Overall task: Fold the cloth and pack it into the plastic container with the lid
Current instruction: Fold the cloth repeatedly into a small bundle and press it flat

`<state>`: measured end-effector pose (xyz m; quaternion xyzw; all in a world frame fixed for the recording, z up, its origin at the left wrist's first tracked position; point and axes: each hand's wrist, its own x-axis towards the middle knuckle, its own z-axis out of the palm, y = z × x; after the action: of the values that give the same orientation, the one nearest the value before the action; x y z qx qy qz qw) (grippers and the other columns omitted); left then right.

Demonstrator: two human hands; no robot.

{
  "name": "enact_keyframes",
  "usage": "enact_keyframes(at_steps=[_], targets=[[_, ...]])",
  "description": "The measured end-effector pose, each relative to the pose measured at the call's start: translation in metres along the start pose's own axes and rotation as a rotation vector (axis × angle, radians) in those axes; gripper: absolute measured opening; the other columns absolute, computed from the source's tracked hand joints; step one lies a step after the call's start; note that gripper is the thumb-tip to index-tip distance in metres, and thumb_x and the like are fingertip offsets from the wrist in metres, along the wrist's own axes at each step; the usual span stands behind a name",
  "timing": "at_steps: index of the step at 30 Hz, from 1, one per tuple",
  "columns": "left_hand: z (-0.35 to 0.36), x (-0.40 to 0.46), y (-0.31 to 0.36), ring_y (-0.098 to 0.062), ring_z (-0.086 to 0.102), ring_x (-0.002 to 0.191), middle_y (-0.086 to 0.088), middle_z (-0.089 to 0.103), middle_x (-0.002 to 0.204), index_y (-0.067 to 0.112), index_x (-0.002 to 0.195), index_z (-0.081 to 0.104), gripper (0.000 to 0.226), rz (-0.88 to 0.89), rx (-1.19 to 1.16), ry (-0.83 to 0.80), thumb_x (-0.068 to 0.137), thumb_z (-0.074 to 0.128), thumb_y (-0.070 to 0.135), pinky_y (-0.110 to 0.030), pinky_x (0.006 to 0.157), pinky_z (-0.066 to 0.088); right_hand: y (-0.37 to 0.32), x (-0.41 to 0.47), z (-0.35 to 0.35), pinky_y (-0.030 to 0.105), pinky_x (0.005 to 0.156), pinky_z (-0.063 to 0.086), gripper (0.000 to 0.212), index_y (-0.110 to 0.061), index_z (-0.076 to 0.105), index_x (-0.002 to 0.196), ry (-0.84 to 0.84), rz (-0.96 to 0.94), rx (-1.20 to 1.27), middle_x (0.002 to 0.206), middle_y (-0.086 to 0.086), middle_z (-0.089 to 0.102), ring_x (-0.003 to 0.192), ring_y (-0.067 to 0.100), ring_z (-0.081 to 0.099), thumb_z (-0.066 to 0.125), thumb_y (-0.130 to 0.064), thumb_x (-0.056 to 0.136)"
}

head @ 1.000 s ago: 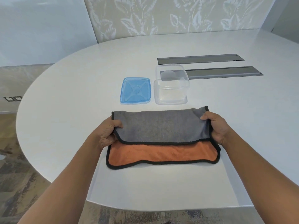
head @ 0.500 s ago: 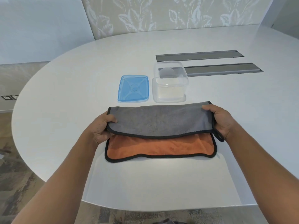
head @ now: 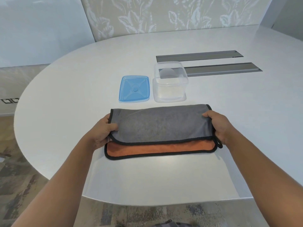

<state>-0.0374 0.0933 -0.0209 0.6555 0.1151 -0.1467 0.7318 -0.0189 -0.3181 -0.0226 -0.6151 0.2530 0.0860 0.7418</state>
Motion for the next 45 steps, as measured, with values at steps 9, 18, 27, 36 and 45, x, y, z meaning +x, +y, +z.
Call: enact_keyframes(at_steps=[9,18,27,36,45], targets=[[-0.003,-0.007,0.003,-0.029,0.070,0.104,-0.013,0.069,0.126,0.016,0.135,0.062,0.072,0.027,-0.102,-0.019,0.067,0.058,-0.007,-0.035,0.074,0.061,-0.009,-0.009,-0.005,0.035,0.059,0.060,0.028,-0.009,0.073,0.109,-0.064,-0.037,0.085,0.097,0.009,0.078,0.074,0.023,0.075,0.068,-0.019,0.083],[-0.007,-0.017,-0.005,-0.031,0.065,0.113,-0.011,0.068,0.130,0.024,0.137,0.062,0.077,0.022,-0.048,-0.069,0.066,0.057,-0.005,-0.038,0.084,0.058,0.002,-0.009,-0.013,0.036,0.053,0.059,0.027,-0.007,0.069,0.109,-0.060,0.013,0.040,0.081,0.009,0.078,0.066,0.024,0.076,0.063,-0.015,0.083],[-0.007,-0.017,-0.005,-0.024,0.072,0.101,-0.006,0.071,0.123,0.028,0.131,0.064,0.072,-0.002,0.069,-0.097,0.067,0.058,-0.003,-0.036,0.070,0.059,0.000,-0.010,-0.013,0.035,0.052,0.058,0.023,-0.008,0.068,0.103,-0.047,0.035,-0.162,0.076,0.009,0.077,0.060,0.024,0.074,0.063,-0.017,0.082],[-0.006,-0.003,0.004,-0.027,0.073,0.099,-0.004,0.076,0.111,0.023,0.124,0.062,0.036,-0.093,0.293,0.165,0.093,0.074,0.037,-0.042,0.078,0.061,-0.010,-0.006,-0.010,0.040,0.070,0.064,0.025,-0.015,0.068,0.113,-0.086,-0.060,-0.405,0.099,0.007,0.080,0.084,0.025,0.078,0.064,-0.033,0.095],[-0.009,-0.002,0.006,-0.030,0.069,0.101,-0.010,0.066,0.121,0.018,0.144,0.047,0.047,-0.045,0.329,0.239,0.101,0.065,0.016,-0.039,0.073,0.059,-0.013,-0.002,-0.014,0.028,0.053,0.058,0.015,-0.013,0.067,0.112,-0.057,-0.028,-0.360,0.101,0.010,0.077,0.070,0.019,0.077,0.060,-0.017,0.099]])
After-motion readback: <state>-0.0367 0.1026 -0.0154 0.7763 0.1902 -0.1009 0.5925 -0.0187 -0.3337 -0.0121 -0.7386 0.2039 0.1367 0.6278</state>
